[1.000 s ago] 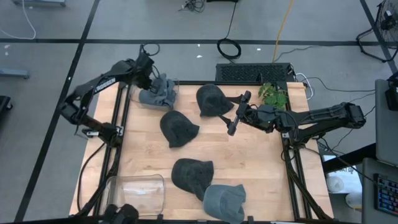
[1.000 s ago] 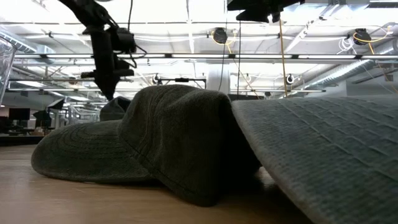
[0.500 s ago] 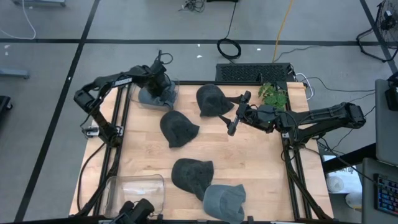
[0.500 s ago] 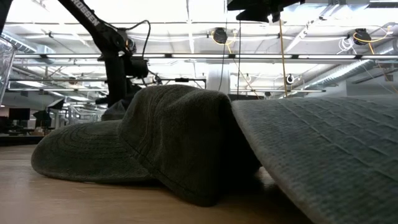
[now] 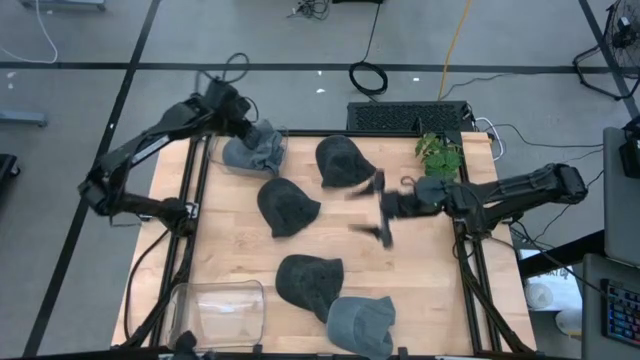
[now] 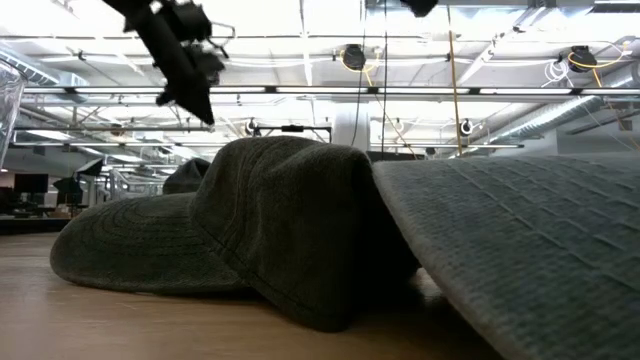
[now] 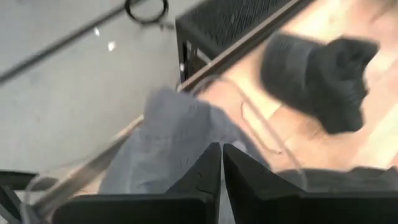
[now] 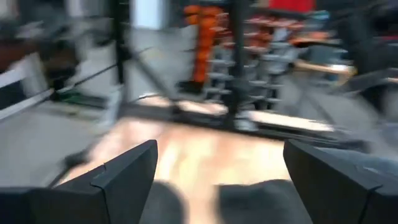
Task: Pick & Place hat
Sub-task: Put the gray cap into the top transparent bin
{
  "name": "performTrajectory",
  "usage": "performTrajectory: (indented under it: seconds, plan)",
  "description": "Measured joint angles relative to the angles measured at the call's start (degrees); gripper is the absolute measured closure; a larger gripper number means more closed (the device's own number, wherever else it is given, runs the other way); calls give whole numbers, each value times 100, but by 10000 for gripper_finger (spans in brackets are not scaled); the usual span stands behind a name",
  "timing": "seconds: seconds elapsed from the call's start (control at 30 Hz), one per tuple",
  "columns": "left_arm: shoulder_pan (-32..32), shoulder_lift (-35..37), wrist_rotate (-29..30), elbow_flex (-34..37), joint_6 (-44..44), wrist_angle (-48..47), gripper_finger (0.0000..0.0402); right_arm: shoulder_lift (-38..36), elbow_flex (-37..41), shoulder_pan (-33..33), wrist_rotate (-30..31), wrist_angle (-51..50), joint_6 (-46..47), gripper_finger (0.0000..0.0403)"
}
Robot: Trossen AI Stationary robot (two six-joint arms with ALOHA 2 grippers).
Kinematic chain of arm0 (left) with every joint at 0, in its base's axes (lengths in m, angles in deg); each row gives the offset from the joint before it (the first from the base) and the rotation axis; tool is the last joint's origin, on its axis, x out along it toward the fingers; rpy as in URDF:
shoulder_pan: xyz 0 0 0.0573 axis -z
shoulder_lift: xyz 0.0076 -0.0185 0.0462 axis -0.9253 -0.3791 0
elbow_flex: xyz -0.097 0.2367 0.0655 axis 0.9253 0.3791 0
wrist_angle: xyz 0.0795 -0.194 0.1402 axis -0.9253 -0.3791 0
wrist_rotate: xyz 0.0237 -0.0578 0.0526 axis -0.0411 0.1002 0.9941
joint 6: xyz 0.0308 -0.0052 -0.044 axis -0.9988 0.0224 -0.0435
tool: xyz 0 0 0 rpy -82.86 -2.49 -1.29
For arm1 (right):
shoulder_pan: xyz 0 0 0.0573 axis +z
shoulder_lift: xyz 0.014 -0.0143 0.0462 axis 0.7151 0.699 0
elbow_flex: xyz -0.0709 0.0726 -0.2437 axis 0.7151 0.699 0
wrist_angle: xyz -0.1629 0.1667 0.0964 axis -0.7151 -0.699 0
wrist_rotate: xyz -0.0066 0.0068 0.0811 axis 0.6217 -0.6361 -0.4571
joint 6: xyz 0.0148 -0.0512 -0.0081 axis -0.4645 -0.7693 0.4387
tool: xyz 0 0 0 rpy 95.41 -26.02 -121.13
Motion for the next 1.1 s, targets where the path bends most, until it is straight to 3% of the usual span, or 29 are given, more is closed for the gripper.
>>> performTrajectory:
  seconds: [0.07, 0.2, 0.27, 0.37, 0.63, 0.77, 0.87, 1.1]
  plan:
    - [35, 257, 30, 0, -12, 75, 376, 47, -6, 480, 298, -275, -111, 67]
    - [76, 601, 39, 0, -5, 325, 376, 148, -173, 1659, 1853, -1291, -96, 67]
    - [74, 741, 42, 0, 29, 402, 376, 273, -358, 2268, 2598, -1852, 268, 67]
    - [72, 853, 44, -2, 143, 525, 376, 606, -708, 3065, 3196, -2209, 1047, 67]
    - [72, 924, 46, -2, 140, 605, 376, 2039, -1587, 4399, 3656, -3292, 2605, 88]
    - [72, 931, 44, -2, 142, 609, 376, 2703, -1622, 4685, 3533, -3346, 3318, 89]
    - [72, 931, 46, -2, 142, 609, 376, 3142, -1622, 4827, 3121, -3347, 3667, 89]
    - [72, 931, 48, -2, 140, 609, 376, 3822, -1622, 4978, 3081, -3539, 3645, 90]
